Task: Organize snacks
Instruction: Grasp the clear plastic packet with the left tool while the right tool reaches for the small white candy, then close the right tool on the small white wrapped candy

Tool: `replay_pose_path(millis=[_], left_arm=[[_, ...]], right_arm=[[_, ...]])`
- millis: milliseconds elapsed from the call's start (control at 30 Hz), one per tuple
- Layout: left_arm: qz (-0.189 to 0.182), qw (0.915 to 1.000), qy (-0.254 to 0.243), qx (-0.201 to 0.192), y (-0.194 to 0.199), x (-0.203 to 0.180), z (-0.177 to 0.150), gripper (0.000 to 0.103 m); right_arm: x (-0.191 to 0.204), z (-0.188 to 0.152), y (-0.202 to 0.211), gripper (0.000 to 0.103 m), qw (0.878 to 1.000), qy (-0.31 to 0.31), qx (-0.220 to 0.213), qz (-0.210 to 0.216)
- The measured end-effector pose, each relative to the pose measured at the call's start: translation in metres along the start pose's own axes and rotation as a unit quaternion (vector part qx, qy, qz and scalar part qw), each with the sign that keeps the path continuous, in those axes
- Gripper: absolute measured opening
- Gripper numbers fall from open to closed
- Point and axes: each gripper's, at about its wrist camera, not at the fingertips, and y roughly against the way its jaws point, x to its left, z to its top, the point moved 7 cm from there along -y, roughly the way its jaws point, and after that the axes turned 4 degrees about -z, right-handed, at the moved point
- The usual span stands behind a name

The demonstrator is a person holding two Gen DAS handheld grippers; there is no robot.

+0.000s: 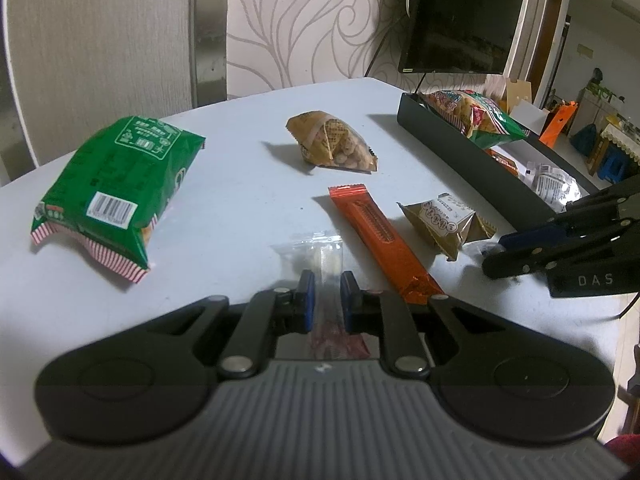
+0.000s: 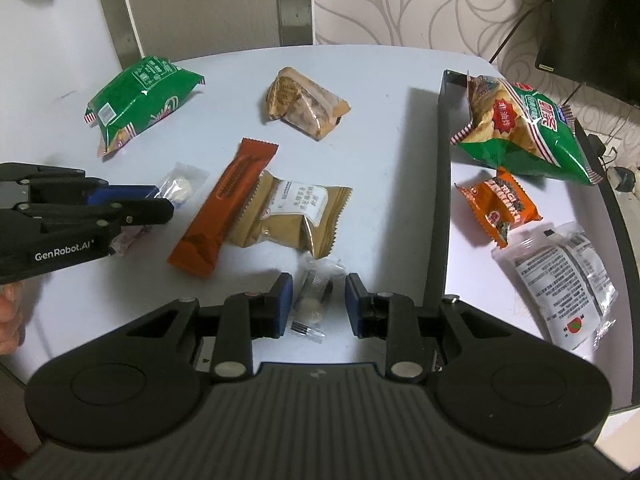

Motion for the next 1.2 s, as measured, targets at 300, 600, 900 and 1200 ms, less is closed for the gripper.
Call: replay_pose_path(millis=[300, 600, 900, 1200], left_arm=[[0.001, 1.0, 0.002, 0.0, 0.001, 0.0, -0.001, 0.017], [0.006, 1.0, 0.006, 0.001, 0.006, 0.0, -0.003, 0.016], [0.012, 0.9999, 0.007, -0.004, 0.015, 0.0, -0.006, 0.012], [0.02, 0.9997, 0.005, -0.015, 0.025, -0.003, -0.006, 0.009]], right_arm=[[0.006, -0.005, 0.007, 0.016, 1.0, 0.021, -0.007, 0.002], [0.017, -0.004, 0.024, 0.016, 0.999, 0.02, -0.019, 0.018], [0.028, -0.005, 0.04, 0.016, 0.999, 0.021, -0.031, 0.03], [0.035, -0.009, 0.052, 0.016, 0.998, 0.021, -0.039, 0.037]])
